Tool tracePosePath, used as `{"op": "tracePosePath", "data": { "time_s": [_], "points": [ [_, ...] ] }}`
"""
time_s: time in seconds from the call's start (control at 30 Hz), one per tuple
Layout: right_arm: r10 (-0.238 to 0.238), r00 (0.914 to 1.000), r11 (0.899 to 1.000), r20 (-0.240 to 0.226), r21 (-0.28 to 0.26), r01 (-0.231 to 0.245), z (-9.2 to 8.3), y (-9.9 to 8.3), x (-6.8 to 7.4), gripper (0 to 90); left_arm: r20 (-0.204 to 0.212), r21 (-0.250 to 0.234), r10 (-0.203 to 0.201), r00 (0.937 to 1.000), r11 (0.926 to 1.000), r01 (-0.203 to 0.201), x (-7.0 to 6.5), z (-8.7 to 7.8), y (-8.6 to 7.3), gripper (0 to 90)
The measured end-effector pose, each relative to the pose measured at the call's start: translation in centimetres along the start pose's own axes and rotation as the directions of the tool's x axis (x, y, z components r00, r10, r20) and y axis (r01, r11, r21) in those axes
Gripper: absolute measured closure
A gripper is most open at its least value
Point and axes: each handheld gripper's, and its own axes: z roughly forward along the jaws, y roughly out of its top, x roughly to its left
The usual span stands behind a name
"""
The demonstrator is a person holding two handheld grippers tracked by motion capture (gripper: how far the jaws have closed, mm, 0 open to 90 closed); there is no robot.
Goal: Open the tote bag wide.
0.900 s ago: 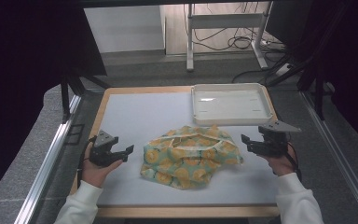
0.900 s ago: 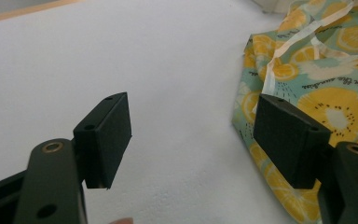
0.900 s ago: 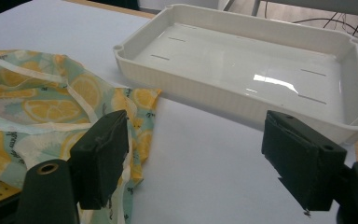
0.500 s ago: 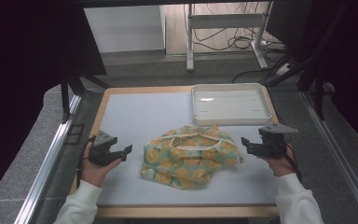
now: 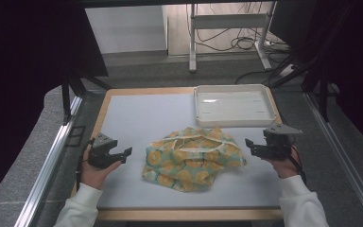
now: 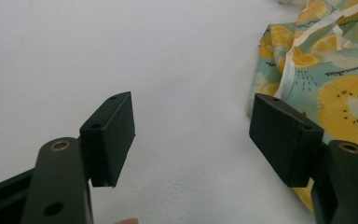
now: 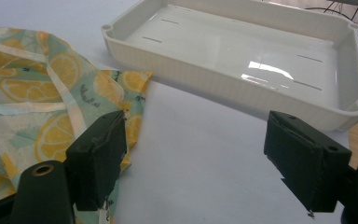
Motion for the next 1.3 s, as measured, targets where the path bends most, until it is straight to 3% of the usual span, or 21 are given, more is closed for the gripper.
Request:
{"op": "tracePosePath", "data": {
  "time_s": [0.23,0.43,0.6,0.93,1.3],
  "points": [
    [-0.014,0.9999,1.0,0.005,0.014,0.014,0.2,-0.2,0.1,21.1,0.003,-0.005,-0.002,1.0,1.0,0.002,-0.1,0.0,0.1,31.4],
    [0.006,1.0,1.0,-0.003,0.01,-0.006,0.2,-0.1,-0.1,21.1,-0.003,-0.009,-0.01,1.0,0.9999,0.01,0.1,0.0,0.5,31.6],
    [0.005,0.9999,1.0,-0.013,0.015,-0.005,0.5,-0.1,0.0,21.1,0.008,-0.037,-0.022,0.9997,0.9991,0.022,0.1,-0.3,1.7,32.5],
    [0.002,0.9998,1.0,-0.021,0.0,-0.002,0.3,0.2,0.1,21.1,0.012,-0.067,-0.008,0.9999,0.9977,0.009,-0.5,-0.1,4.3,31.6],
    [0.002,0.9999,1.0,-0.014,0.003,-0.002,0.3,0.2,0.2,21.1,0.06,-0.063,0.026,0.9979,0.9978,-0.022,-1.9,0.4,6.2,31.6]
  ]
}}
